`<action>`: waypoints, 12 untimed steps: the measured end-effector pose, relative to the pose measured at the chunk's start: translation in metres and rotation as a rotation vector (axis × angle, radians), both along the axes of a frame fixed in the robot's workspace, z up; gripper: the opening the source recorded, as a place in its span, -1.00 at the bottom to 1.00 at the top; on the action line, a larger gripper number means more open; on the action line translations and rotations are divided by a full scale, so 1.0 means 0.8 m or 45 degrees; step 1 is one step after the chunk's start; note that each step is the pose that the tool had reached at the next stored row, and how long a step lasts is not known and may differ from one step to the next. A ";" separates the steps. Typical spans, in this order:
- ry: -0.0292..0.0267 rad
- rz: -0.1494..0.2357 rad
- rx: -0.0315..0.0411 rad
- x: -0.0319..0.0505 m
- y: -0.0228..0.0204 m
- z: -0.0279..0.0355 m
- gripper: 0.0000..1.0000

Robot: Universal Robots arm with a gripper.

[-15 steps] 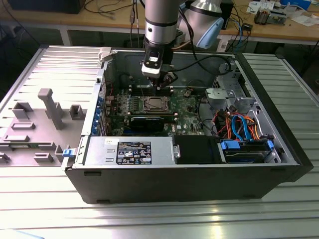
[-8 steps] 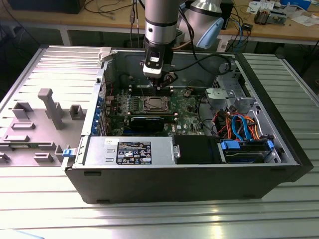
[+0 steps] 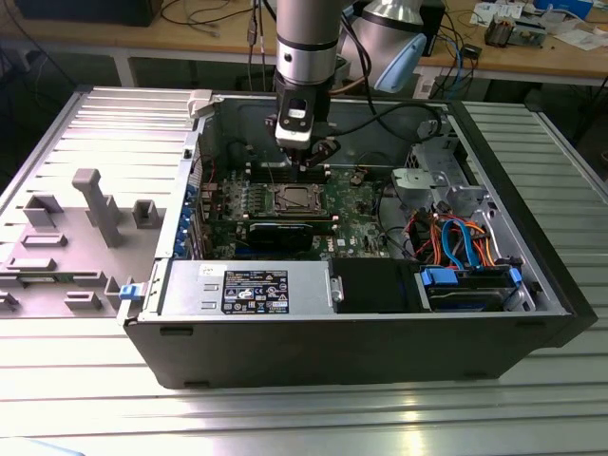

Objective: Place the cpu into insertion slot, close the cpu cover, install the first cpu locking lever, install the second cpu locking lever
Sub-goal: 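Install the first cpu locking lever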

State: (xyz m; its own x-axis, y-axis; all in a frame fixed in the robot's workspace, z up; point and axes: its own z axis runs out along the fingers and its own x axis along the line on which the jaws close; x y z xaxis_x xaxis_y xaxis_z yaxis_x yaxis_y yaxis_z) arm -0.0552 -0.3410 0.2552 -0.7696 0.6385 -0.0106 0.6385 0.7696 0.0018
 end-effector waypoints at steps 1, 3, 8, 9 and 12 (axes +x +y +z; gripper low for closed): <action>-0.0001 0.007 0.0000 0.000 0.0000 0.0000 -0.79; -0.0001 0.019 0.0000 0.000 0.0000 0.0000 -0.79; 0.0000 0.043 0.0001 0.000 0.0000 0.0000 -0.79; -0.0001 0.051 0.0000 0.000 0.0000 0.0000 -0.79; -0.0001 0.069 0.0001 0.000 0.0000 0.0000 -0.79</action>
State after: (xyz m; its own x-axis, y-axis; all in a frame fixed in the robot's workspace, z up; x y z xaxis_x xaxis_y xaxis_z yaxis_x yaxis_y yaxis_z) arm -0.0552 -0.3410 0.2552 -0.8031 0.5958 -0.0106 0.5958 0.8031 0.0018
